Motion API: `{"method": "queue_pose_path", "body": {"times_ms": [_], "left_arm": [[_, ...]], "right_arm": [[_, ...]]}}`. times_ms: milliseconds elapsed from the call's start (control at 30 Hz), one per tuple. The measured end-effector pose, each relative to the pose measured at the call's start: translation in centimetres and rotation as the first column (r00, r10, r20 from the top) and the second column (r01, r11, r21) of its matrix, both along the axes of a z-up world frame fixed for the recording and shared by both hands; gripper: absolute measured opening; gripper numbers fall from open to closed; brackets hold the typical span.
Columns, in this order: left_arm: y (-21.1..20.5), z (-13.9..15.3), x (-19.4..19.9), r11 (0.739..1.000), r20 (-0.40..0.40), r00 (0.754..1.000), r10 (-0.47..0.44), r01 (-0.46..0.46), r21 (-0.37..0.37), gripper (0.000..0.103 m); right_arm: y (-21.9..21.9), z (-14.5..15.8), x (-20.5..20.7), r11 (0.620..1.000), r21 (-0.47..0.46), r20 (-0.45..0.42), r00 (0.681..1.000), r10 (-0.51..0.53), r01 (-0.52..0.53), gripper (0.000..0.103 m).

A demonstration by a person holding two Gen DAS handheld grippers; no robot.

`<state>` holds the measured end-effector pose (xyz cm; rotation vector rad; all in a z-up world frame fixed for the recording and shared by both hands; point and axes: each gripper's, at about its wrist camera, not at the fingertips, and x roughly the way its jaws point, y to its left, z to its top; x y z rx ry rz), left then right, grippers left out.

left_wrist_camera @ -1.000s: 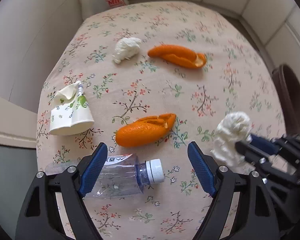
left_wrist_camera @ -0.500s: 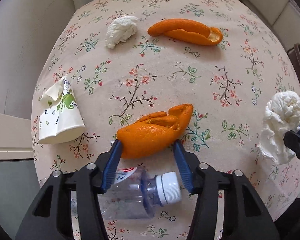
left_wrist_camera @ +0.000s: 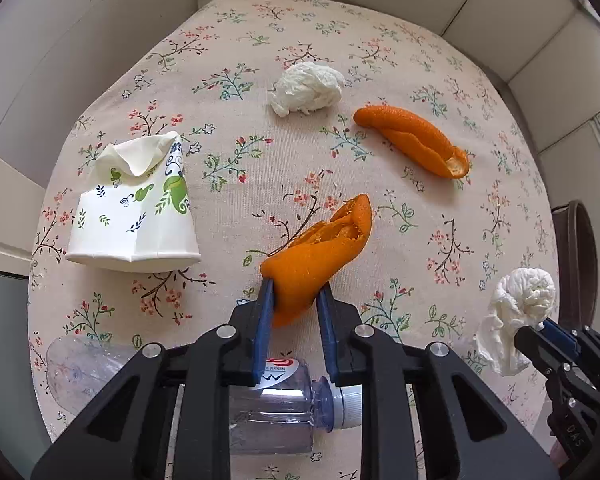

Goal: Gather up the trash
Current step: 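Grasp a white tissue with the right tool while the left grasps an orange peel, then carry the tissue to the bin and release it while the left lifts the peel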

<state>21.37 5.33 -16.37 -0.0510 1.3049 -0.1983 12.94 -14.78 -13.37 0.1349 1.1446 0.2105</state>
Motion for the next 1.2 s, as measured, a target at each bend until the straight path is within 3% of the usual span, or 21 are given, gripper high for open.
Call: {"method": "queue_pose_path", "body": {"times_ms": [367,700,967,1200], "left_arm": [[1.1,4.8,-1.5,0.983,0.125,0.98,0.154,-0.139,-0.117,0.02],[1.3,9.5,-3.4,0.956,0.228,0.95,0.213,-0.155,-0.247,0.02],[0.7,11.0,-4.8,0.942,0.259,0.938,0.23,-0.148,-0.301,0.02],[-0.4,11.5,-5.6,0.939,0.272,0.937,0.22,-0.128,-0.32,0.02]], "right_arm": [[0.0,1.6,0.3,1.0,0.026,0.072,0.997,-0.014,0.012,0.019],[-3.2,5.6,0.0,0.993,0.063,0.202,0.973,-0.11,0.099,0.019],[-9.2,8.9,-1.0,0.969,0.069,0.301,0.921,-0.248,0.238,0.019],[-15.8,10.4,-2.8,0.913,0.068,0.347,0.848,-0.4,0.403,0.019]]}}
